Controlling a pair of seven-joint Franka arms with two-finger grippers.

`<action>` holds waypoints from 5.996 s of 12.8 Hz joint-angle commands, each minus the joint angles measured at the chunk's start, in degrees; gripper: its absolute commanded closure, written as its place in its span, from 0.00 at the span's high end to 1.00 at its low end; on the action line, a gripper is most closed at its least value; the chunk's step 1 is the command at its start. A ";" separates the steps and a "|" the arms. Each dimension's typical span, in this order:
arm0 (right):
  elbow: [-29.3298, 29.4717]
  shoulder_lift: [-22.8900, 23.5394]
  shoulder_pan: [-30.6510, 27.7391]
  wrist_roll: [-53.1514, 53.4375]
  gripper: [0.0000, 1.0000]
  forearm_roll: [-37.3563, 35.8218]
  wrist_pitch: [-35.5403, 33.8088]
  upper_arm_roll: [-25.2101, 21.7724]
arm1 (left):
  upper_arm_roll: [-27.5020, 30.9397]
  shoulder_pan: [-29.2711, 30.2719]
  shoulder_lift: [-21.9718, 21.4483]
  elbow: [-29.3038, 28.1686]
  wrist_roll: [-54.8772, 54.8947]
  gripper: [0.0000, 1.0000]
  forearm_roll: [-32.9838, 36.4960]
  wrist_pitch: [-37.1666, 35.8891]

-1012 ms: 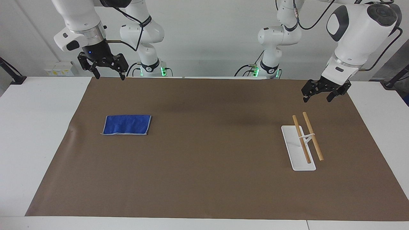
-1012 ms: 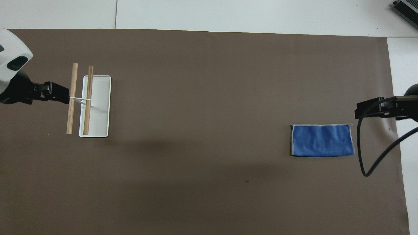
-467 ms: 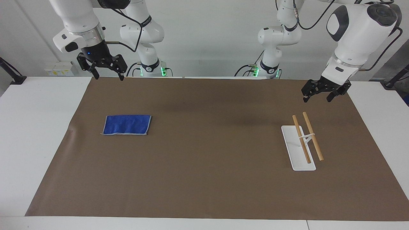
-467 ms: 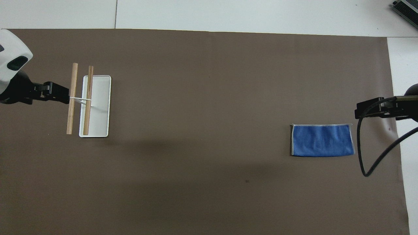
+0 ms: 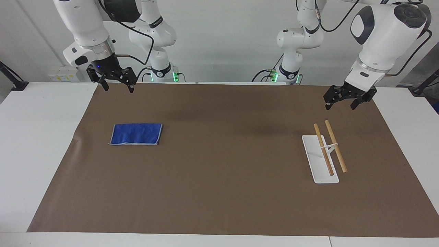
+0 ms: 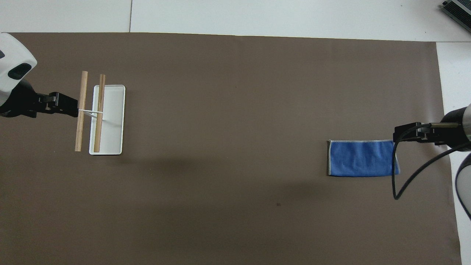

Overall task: Right arm passes towel to left arm to hang
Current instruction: 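Lower the right gripper onto the blue towel and grasp its edge, then lift the towel with the right gripper while the left gripper rises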

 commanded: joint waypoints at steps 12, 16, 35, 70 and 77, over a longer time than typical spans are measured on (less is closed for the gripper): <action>-24.30 7.30 -4.31 -8.78 1.00 0.16 32.14 0.19 | -0.51 0.71 -1.62 -1.69 0.04 1.00 0.90 -0.01; -25.27 11.62 -5.46 -11.96 1.00 0.25 37.70 0.19 | -0.51 0.71 -1.62 -1.69 0.04 1.00 0.90 -0.01; -31.16 14.00 -4.58 -13.10 0.12 0.07 43.77 0.54 | -0.51 0.71 -1.62 -1.69 0.04 1.00 0.90 -0.01; -14.20 2.57 14.22 19.06 0.00 49.98 36.91 11.44 | -1.30 -9.91 -8.55 -20.65 -46.52 1.00 -16.59 28.69; -10.60 6.61 19.14 27.15 0.00 55.35 42.80 11.53 | -1.30 -13.44 -9.44 -27.35 -55.95 1.00 -16.59 41.21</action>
